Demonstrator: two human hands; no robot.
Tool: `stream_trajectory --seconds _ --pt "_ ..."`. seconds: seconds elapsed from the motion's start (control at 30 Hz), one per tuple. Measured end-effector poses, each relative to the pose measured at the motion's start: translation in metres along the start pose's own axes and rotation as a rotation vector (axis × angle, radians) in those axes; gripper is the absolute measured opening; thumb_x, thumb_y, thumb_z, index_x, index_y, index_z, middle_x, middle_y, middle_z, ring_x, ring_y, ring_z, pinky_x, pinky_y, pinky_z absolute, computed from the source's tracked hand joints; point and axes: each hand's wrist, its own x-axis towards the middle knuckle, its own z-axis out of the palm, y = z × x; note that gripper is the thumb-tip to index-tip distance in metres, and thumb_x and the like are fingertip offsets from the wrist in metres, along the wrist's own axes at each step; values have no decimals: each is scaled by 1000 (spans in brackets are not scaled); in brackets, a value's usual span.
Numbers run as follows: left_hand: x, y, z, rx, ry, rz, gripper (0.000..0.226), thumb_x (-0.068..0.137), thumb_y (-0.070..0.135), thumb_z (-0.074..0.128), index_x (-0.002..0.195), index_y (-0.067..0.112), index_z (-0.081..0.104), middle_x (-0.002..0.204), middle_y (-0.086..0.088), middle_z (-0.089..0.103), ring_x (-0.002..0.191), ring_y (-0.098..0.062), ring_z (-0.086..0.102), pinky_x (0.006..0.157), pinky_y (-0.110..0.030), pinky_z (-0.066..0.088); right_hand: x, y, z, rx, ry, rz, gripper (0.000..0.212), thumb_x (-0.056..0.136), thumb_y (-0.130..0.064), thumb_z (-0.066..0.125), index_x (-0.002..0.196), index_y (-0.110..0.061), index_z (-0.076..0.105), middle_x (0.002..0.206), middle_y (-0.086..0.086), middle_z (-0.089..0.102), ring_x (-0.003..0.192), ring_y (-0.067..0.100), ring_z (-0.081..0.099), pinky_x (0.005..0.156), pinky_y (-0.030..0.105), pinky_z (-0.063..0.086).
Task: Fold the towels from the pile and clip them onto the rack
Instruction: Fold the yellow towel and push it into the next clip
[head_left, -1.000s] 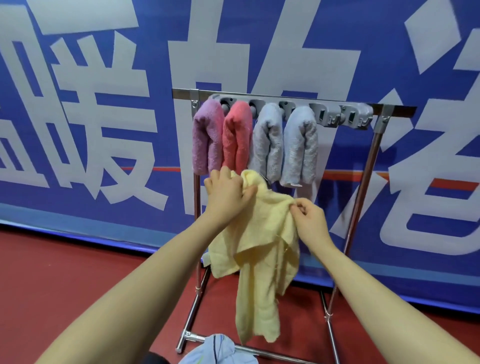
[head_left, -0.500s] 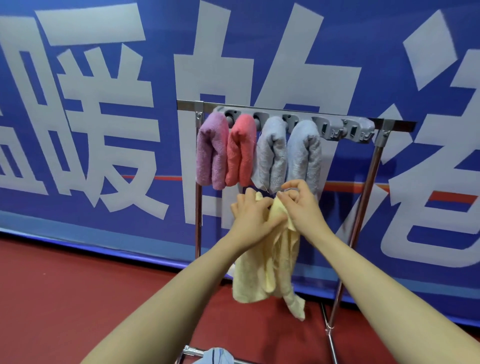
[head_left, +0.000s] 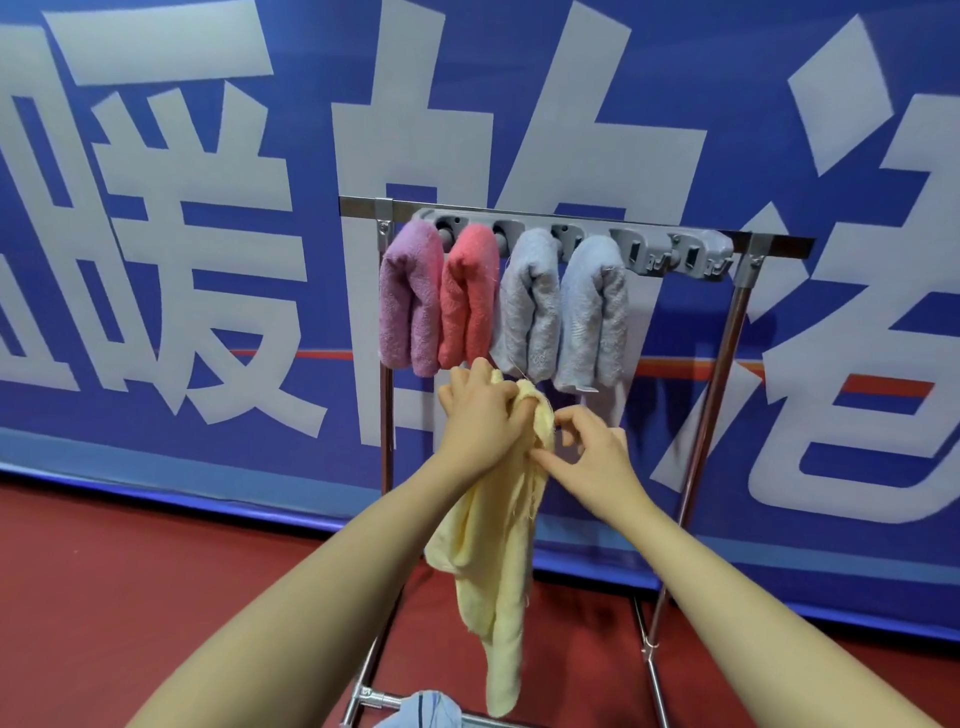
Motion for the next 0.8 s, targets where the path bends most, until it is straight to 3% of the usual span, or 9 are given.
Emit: stream_trajectory --seconds 0.07,0.2,0.3,0.37,0.47,0.57,0.67,0.8 --pt "-4 -4 0 26 -1 39 34 91 40 52 67 18 48 89 0 31 94 -22 31 74 -31 18 3 -3 4 -61 53 -17 8 83 -15 65 87 -21 63 67 -8 51 69 14 52 75 28 28" --pt "-11 -16 -5 39 10 49 38 87 48 44 80 15 62 87 1 35 88 -20 32 77 -34 26 9 -8 2 -2 189 177 27 87 -12 49 93 -27 71 64 -4 67 72 23 60 87 36 41" --pt "-14 -26 -9 26 -7 8 24 92 24 48 107 19 65 91 -2 46 96 -25 46 83 -33 26 14 -8 0 101 195 251 30 86 -8 48 93 -25 71 77 -5 71 83 19 62 93 44 43" --pt "-17 -32 -12 -16 -28 1 30 91 11 45 115 17 63 92 3 49 97 -22 53 84 -29 27 14 -7 2 251 158 277 27 87 -7 51 96 -23 70 86 -10 71 88 13 63 91 38 48" --pt "-21 -34 -15 -116 -40 57 28 90 8 49 113 15 63 86 11 46 88 -18 59 83 -33 39 12 -7 4 522 114 375 28 87 -1 51 102 -15 70 92 -4 70 89 9 65 76 20 50" --pt "-21 -30 -15 -177 -35 136 23 88 7 51 104 16 64 77 15 44 80 -13 55 77 -35 43 12 -9 9 476 -25 296 25 85 1 57 104 -9 69 99 -1 68 91 8 60 79 17 45" --pt "-17 -24 -14 -266 -43 168 22 83 9 49 98 14 63 77 11 48 78 -15 55 75 -42 46 13 -13 21 353 -216 206 33 78 -9 71 111 -12 65 102 -3 66 90 5 58 80 17 43" --pt "-16 -19 -16 -343 -101 179 22 84 7 55 103 14 61 81 4 56 80 -10 57 78 -38 48 19 -15 31 389 -152 208 21 80 -3 62 84 -23 68 71 -12 62 64 -3 53 71 23 42"
